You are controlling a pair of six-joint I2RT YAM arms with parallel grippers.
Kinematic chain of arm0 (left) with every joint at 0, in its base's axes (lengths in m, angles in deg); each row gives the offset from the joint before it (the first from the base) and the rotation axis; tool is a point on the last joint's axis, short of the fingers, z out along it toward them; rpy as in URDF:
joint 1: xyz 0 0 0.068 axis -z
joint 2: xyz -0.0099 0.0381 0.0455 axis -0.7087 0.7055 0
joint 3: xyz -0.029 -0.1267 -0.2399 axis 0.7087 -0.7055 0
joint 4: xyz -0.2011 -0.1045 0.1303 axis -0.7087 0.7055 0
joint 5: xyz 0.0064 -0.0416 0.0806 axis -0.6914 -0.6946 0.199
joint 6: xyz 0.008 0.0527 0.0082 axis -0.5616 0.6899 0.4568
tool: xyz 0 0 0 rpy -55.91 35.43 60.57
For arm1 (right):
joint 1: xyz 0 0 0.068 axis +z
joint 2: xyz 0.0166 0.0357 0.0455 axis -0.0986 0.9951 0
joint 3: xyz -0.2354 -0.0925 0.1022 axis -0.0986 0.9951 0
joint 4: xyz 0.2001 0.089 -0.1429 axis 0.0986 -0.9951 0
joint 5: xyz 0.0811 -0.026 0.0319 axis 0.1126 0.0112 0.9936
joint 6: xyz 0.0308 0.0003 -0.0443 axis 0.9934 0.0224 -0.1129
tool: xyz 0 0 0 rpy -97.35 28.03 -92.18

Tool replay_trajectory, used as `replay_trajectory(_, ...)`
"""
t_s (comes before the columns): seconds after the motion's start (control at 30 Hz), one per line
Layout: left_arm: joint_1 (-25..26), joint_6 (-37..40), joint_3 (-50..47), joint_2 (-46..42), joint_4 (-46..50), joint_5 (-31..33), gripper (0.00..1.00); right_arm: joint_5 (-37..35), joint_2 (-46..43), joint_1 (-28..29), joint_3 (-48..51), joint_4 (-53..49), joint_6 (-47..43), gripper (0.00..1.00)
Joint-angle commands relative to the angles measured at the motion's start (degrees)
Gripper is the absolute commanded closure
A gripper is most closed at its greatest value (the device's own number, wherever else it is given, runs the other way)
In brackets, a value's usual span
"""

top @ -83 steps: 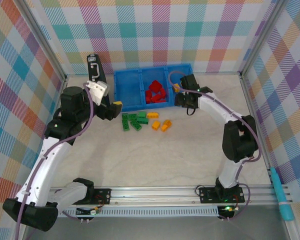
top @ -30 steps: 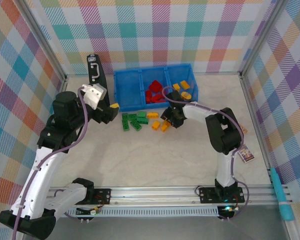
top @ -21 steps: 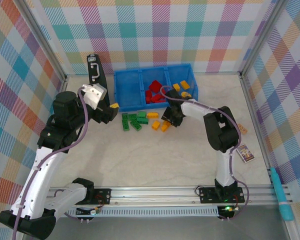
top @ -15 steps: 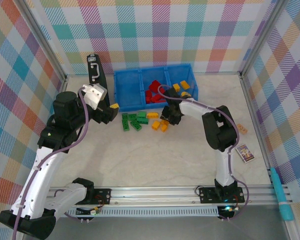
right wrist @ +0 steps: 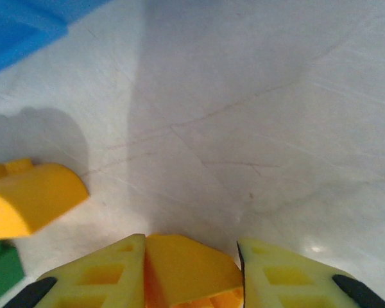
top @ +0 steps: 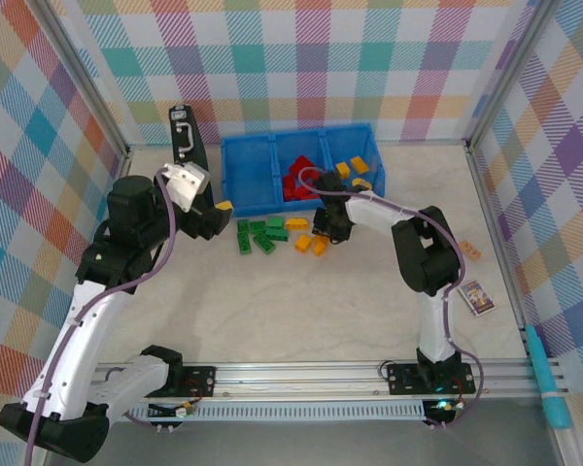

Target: Sort the legos into containers by color

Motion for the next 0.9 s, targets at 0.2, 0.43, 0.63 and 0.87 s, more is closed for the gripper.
replay_trajectory(0.2,0.5,0.6,0.5,0.4,0.3,1.0,0.0,-7.5,-7.3,-1.8,-1.6,-9.9,-6.7,0.69)
replay_trajectory(0.43,0.5,0.6,0.6,0.8,0.4,1.0,0.0,-10.2,-9.8,-5.7,-4.6,-10.6,-10.5,0.69)
replay_trajectory(0.63,0.5,0.6,0.9,1.6,0.6,1.4,0.0,-11.9,-8.3,-11.6,-12.4,-7.3,-15.0,0.68)
replay_trajectory(0.87,0.5,0.4,1.6,2.7,1.2,2.7,0.0,-7.2,-1.3,-13.2,-23.1,-8.6,-15.4,0.65)
